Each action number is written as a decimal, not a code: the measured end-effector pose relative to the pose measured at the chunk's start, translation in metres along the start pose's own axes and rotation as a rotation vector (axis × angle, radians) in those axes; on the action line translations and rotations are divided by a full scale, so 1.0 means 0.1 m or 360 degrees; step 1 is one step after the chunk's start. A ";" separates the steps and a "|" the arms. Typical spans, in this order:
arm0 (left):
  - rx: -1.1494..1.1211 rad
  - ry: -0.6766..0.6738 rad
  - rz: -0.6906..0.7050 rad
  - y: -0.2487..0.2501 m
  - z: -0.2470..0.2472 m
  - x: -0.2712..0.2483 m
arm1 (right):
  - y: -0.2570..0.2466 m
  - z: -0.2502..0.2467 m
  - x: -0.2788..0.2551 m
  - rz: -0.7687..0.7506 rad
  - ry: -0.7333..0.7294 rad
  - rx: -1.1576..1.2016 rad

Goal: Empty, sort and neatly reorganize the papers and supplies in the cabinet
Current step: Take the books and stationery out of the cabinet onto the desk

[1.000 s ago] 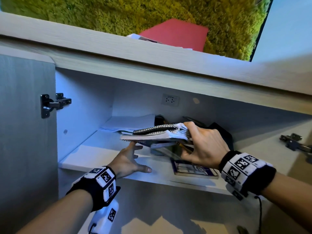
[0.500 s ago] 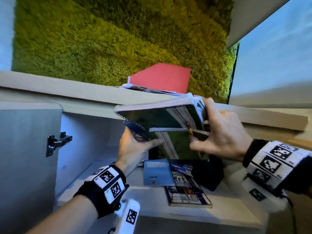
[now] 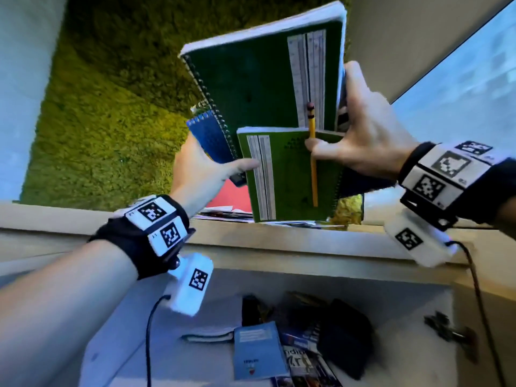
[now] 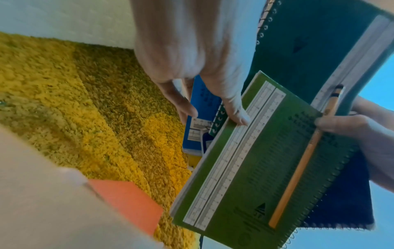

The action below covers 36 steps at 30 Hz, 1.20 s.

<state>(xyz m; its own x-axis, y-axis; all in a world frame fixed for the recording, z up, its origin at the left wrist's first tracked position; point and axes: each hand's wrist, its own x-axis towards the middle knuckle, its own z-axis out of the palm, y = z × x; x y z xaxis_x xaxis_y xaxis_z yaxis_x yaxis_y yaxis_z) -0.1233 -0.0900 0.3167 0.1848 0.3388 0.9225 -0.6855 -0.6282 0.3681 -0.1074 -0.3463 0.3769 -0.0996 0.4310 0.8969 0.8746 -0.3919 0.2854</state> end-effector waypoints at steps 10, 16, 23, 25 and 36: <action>0.0513 -0.0182 -0.0123 0.01 0.12 0.80 | 0.22 0.28 0.29 -0.0160 0.0240 -0.0621; 0.1068 -0.0649 -0.0520 -0.23 0.07 0.86 | 0.53 0.98 0.38 -0.0200 -0.0117 -0.0944; 0.1506 -0.0995 -0.0521 -0.44 0.15 0.50 | 0.64 1.57 0.51 0.0377 -0.1404 -0.1028; 0.1461 -0.1072 -0.0457 -0.54 0.23 0.43 | 0.62 1.64 0.40 0.0359 -0.1391 -0.1052; 0.1307 -0.1042 -0.0120 -0.72 0.64 -0.08 | 0.67 1.73 -0.51 0.0419 -0.0740 -0.0476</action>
<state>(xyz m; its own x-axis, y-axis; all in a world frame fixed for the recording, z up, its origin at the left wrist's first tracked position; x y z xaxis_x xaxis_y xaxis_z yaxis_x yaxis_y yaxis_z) -0.0299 -0.0926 0.2899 0.7194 0.1059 0.6864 -0.0140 -0.9859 0.1669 0.0382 -0.2538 0.2917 0.3783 0.5719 0.7279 0.6637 -0.7157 0.2174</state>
